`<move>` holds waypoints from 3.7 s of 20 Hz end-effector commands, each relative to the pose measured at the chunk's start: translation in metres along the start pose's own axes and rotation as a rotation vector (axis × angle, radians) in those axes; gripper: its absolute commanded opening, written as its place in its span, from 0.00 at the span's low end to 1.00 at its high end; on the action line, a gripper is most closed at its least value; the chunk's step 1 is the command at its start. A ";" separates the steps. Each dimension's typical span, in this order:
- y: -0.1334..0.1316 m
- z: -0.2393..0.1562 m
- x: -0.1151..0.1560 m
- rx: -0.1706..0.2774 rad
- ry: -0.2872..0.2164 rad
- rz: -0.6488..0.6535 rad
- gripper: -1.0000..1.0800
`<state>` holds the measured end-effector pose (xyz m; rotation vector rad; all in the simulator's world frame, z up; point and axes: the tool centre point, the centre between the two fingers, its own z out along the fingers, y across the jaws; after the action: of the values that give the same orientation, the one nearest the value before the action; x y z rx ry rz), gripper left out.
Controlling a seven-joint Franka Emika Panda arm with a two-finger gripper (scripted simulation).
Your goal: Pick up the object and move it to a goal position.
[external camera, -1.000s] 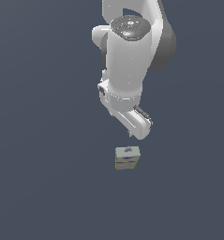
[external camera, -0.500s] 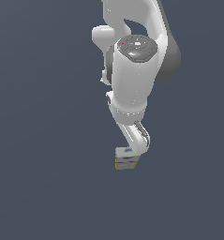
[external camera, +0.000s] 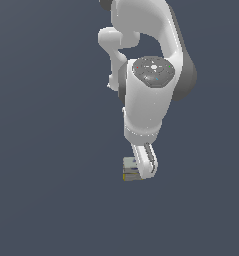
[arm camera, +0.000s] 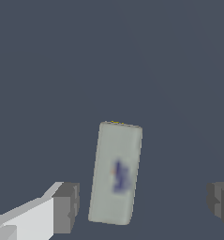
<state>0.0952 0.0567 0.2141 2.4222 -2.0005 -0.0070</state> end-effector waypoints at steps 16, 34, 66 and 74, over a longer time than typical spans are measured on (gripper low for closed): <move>-0.011 0.015 -0.004 0.003 0.003 0.111 0.96; -0.012 0.062 -0.003 0.003 0.003 0.115 0.00; 0.005 -0.080 -0.052 0.003 0.003 0.115 0.00; 0.007 -0.114 -0.063 0.003 0.003 0.115 0.00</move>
<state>0.0774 0.1164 0.3244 2.3044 -2.1369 0.0014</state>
